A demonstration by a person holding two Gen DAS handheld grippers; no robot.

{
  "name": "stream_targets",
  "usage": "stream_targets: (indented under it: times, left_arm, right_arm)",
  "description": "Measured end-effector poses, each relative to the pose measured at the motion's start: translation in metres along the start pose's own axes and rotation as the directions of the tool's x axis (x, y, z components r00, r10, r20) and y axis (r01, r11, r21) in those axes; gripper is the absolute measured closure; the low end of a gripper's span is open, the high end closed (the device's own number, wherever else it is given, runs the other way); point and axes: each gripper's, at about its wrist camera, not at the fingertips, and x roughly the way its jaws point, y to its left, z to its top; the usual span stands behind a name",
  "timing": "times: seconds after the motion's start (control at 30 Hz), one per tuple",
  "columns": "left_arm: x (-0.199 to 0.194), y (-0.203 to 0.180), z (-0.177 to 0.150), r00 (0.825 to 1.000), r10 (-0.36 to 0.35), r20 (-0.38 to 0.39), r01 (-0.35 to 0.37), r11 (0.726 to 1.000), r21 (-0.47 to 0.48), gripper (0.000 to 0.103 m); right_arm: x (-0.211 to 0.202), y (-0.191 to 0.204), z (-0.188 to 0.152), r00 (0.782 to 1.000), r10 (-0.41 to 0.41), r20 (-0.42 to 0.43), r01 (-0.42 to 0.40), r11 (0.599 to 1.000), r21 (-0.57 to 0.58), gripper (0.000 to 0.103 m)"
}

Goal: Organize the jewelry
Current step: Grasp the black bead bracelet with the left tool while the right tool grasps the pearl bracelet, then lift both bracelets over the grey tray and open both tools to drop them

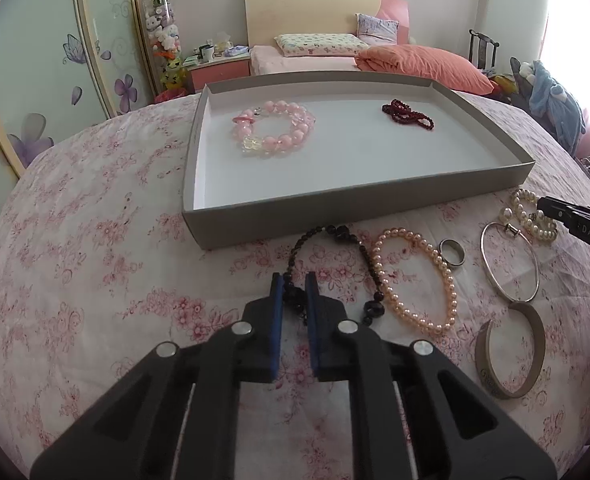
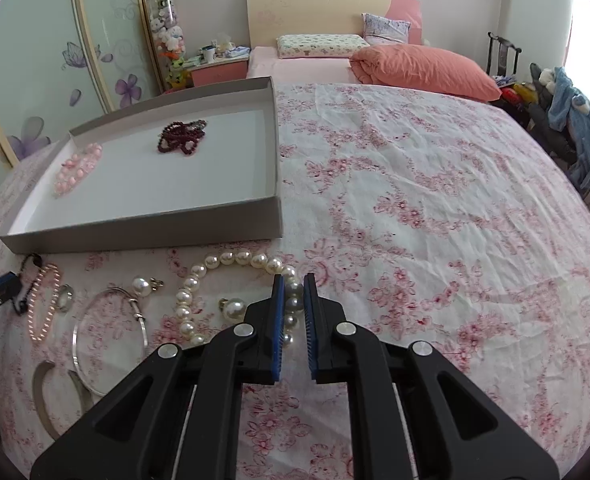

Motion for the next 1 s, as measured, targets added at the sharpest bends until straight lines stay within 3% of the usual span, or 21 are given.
stream_targets:
  times: [0.23, 0.43, 1.0]
  left_arm:
    - [-0.007, 0.006, 0.0, 1.0, -0.025, 0.016, 0.026, 1.0, -0.018, 0.091]
    - [-0.023, 0.003, 0.004, 0.995, -0.053, 0.08, 0.054, 0.998, -0.01, 0.091]
    - [-0.07, -0.002, 0.018, 0.964, -0.107, 0.242, 0.115, 0.993, -0.02, 0.091]
  right_arm:
    - [-0.02, 0.005, 0.008, 0.995, 0.061, 0.075, -0.061, 0.998, -0.004, 0.093]
    - [-0.037, 0.021, 0.013, 0.983, 0.134, 0.124, -0.131, 0.991, -0.037, 0.093]
    - [-0.074, 0.046, 0.012, 0.941, 0.263, 0.214, -0.253, 0.965, -0.072, 0.093]
